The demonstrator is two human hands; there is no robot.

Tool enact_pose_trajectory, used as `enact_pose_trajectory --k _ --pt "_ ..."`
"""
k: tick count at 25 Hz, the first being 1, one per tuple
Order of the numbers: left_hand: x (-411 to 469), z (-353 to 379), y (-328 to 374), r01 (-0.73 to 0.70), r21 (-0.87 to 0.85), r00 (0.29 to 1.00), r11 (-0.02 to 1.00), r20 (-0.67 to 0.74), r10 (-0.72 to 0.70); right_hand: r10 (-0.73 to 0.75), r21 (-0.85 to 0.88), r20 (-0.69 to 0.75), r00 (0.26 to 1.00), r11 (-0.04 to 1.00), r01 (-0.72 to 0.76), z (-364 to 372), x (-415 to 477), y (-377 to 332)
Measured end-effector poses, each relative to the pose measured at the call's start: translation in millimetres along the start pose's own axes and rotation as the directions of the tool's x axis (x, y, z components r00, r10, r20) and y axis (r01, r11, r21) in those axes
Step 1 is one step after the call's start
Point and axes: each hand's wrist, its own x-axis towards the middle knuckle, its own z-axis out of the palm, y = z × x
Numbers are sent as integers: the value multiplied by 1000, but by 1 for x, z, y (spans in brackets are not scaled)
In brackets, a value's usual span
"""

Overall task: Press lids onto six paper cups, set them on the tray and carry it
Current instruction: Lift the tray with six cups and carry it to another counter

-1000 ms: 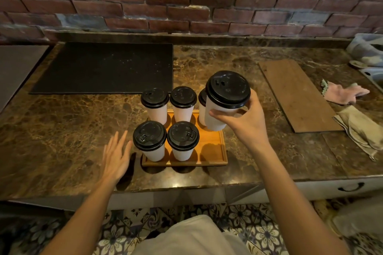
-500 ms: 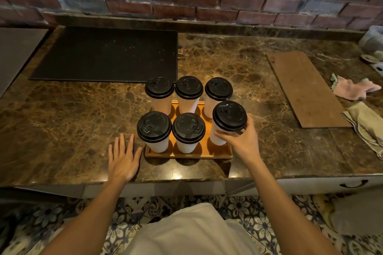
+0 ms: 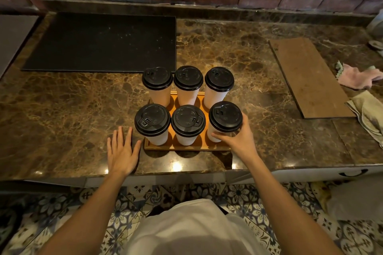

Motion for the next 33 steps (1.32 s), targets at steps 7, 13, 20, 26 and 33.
enact_pose_trajectory --k 7,13,20,26,33 --pt "-29 2 29 94 -434 970 896 -163 -181 200 4 -106 974 980 -201 -14 -14 24" --pt "-31 3 56 209 -399 954 893 -117 -276 394 -186 -164 904 888 -421 6 -10 37" --pt "-30 6 61 234 -405 934 884 -159 -320 276 -366 -234 932 863 -348 19 -9 42" --pt "-38 2 62 278 -426 913 861 -163 -375 207 -385 -215 954 880 -278 12 -20 43" --pt "-83 8 59 402 -466 877 788 -53 -478 202 -406 -211 956 872 -274 7 -64 51"
